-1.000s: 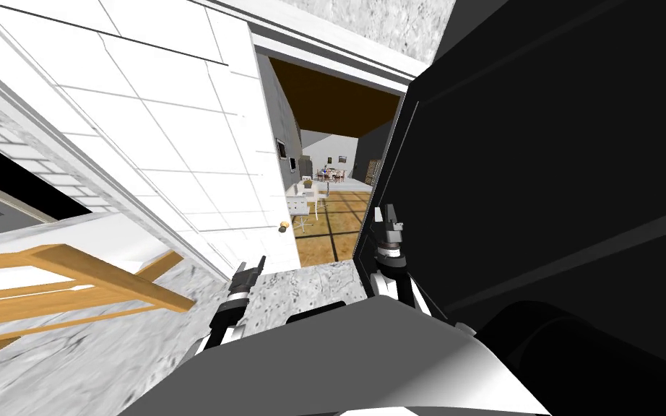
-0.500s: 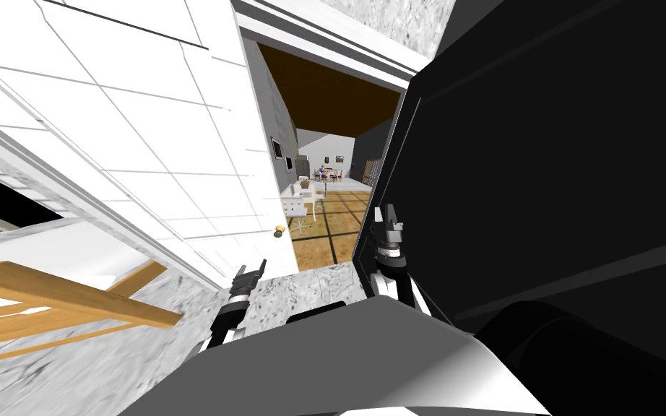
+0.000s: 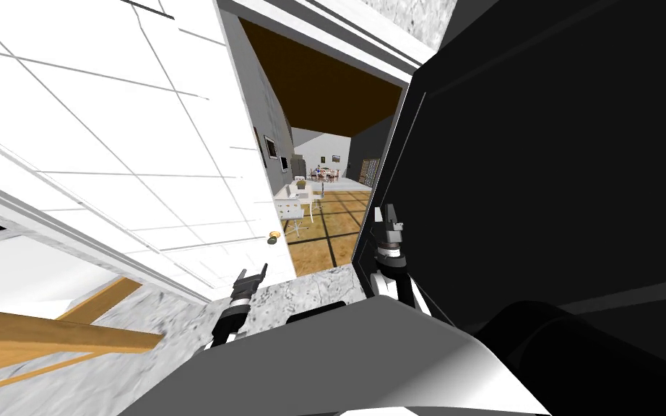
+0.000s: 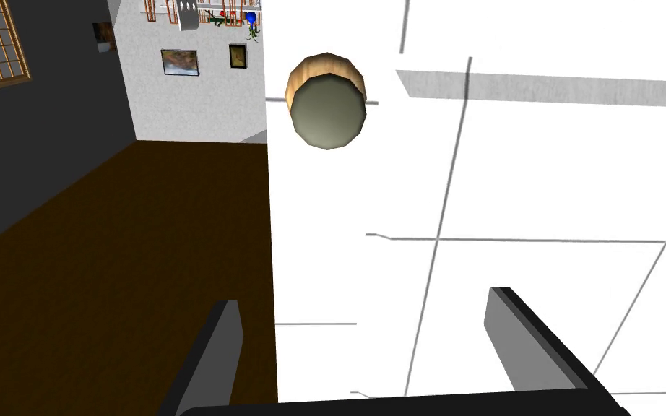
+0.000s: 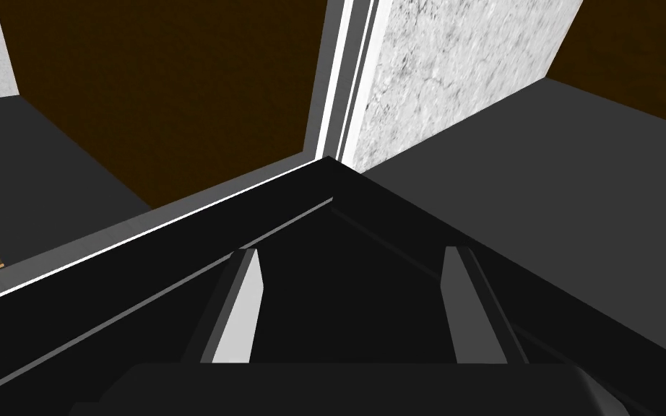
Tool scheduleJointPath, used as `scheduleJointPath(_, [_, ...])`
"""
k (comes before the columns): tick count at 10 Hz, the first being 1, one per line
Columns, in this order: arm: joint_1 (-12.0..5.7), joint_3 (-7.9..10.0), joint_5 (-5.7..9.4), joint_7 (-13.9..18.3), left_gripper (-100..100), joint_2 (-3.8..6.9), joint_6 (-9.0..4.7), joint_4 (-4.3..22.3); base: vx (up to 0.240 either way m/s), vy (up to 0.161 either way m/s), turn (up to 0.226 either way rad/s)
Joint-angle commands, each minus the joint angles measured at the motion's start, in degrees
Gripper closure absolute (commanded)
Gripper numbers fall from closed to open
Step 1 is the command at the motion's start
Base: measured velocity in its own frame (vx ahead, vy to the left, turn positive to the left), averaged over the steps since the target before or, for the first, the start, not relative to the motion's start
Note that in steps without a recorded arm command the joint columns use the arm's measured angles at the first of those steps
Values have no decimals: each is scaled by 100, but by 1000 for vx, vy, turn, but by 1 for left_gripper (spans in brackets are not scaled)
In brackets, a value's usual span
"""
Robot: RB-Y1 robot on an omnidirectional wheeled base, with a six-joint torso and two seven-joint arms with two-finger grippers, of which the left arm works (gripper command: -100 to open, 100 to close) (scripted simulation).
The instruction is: Pull the door open
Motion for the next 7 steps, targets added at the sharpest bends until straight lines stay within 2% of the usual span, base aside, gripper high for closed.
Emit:
scheduleJointPath(1, [-41, 45, -40, -206, -100, -11, -37, 184, 130, 14, -77])
scheduleJointPath(5, [-131, 122, -101, -520, -100, -32, -116, 526, 99, 21, -53])
scheduleJointPath(6, [-96, 103, -93, -453, -100, -29, -88, 434, 37, 5, -10])
scheduleJointPath(7, [-75, 170, -50, -434, -100, 39, -143, 503, 112, 1, -97])
